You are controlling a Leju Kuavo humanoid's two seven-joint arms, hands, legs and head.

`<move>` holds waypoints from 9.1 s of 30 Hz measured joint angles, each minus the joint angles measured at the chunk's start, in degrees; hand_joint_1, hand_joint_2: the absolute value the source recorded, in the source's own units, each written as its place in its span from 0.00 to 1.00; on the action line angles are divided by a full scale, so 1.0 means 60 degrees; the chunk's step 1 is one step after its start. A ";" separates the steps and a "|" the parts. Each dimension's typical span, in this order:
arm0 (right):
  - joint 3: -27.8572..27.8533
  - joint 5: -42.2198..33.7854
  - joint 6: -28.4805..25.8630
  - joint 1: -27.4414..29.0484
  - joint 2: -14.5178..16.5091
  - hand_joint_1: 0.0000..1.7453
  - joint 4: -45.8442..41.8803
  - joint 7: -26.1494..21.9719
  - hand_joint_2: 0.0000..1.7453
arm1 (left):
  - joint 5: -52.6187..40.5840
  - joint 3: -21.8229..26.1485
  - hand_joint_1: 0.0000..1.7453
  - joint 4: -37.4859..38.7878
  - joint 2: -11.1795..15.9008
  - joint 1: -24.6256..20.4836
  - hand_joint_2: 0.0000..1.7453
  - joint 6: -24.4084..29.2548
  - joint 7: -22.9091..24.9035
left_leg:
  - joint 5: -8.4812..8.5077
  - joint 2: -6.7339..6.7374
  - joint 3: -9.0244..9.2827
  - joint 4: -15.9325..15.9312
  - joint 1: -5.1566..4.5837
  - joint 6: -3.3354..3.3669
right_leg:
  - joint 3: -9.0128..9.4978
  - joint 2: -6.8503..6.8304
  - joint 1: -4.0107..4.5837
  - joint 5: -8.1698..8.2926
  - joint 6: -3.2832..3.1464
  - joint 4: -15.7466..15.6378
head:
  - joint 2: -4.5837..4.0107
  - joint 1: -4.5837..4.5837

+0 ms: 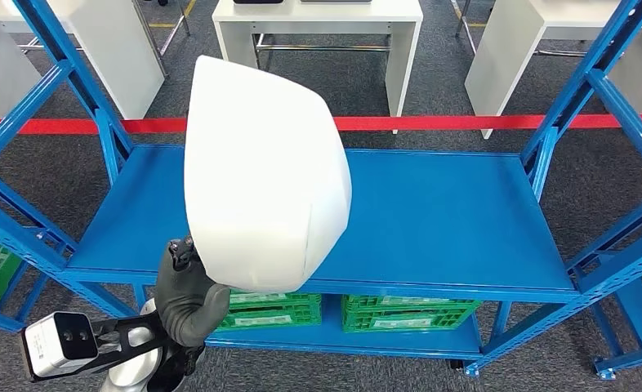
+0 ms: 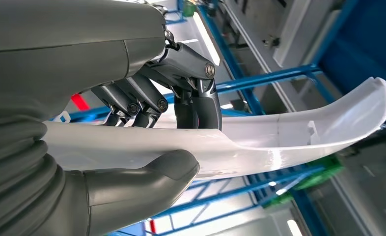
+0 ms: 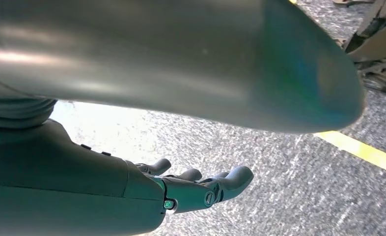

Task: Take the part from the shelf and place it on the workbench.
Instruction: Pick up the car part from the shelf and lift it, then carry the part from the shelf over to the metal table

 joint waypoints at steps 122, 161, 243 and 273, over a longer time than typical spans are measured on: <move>-0.1054 -0.0657 0.0114 -0.0131 -0.1461 0.00 -0.0003 0.0900 0.00 | -0.0521 -0.1346 1.00 -0.0475 0.0309 -0.0829 1.00 0.0243 0.0684 | 0.0160 -0.0431 -0.0414 0.0214 0.0005 0.0026 | -0.0280 0.0933 -0.0061 0.0277 0.0096 -0.0029 | 0.0000 0.0005; -0.1603 -0.0857 -0.0004 -0.0035 -0.1495 0.00 -0.0004 0.0635 0.00 | -0.0570 -0.1623 1.00 -0.0291 0.0385 -0.0785 1.00 -0.0033 0.0596 | 0.0204 0.0684 -0.0537 0.0237 0.0049 0.0162 | -0.1136 -0.0082 -0.0059 -0.0618 0.0339 0.1985 | 0.0000 0.0089; -0.1838 -0.0811 0.0100 0.0040 -0.1276 0.00 -0.0004 0.0568 0.00 | -0.0699 -0.1896 1.00 0.0270 0.0420 -0.0842 1.00 0.0050 0.0851 | 0.0130 -0.0504 -0.0568 0.0369 0.0000 -0.0027 | -0.0290 0.1127 -0.0017 0.0322 0.0070 -0.0026 | 0.0000 0.0017; -0.2041 -0.0872 -0.0009 0.0004 -0.1482 0.00 -0.0006 0.0555 0.00 | -0.0596 -0.1964 1.00 0.0556 0.0408 -0.1133 1.00 0.0007 0.1068 | 0.0158 -0.0745 -0.0681 0.0461 0.0164 -0.0156 | -0.0180 0.1155 -0.0046 0.0194 0.0089 -0.0020 | 0.0000 0.0015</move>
